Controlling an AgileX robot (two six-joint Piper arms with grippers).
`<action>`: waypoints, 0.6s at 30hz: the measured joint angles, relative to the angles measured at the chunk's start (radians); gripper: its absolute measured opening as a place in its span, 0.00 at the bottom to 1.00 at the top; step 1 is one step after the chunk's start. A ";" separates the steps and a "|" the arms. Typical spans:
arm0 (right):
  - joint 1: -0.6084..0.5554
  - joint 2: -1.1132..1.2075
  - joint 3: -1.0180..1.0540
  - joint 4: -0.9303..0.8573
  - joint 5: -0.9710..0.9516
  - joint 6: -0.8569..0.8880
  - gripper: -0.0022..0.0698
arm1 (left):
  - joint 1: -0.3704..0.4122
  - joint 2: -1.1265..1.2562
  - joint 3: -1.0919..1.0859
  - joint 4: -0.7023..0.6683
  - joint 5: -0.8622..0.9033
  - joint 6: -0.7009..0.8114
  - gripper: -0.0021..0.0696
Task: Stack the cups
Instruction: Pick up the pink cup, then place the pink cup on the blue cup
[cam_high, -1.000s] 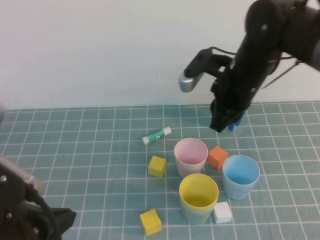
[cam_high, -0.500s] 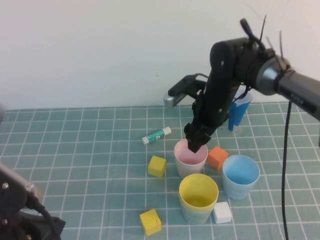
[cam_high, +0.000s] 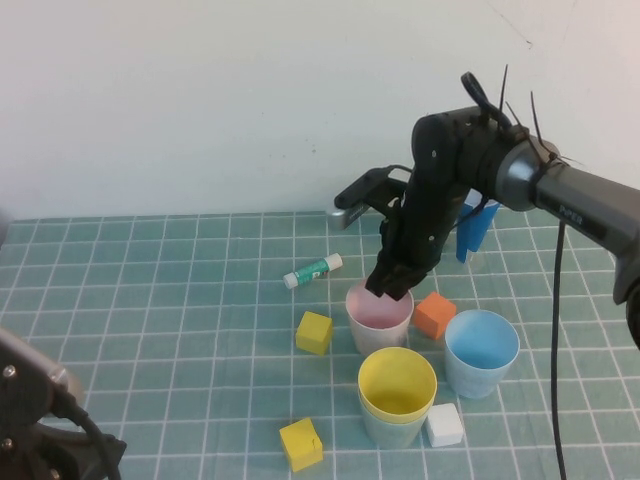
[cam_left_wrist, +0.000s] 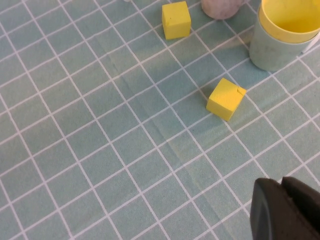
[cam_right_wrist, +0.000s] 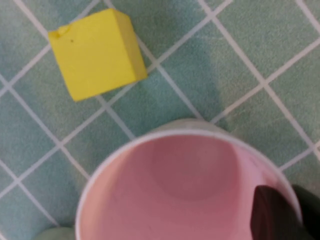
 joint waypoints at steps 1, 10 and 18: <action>-0.002 0.000 -0.004 -0.001 0.007 0.000 0.07 | 0.000 0.000 0.000 0.000 0.000 0.000 0.03; -0.004 -0.136 -0.108 -0.015 0.130 0.000 0.05 | 0.000 0.000 0.000 -0.004 0.001 -0.017 0.03; -0.006 -0.428 0.051 -0.022 0.138 -0.014 0.05 | 0.000 -0.005 0.000 -0.004 0.002 -0.025 0.03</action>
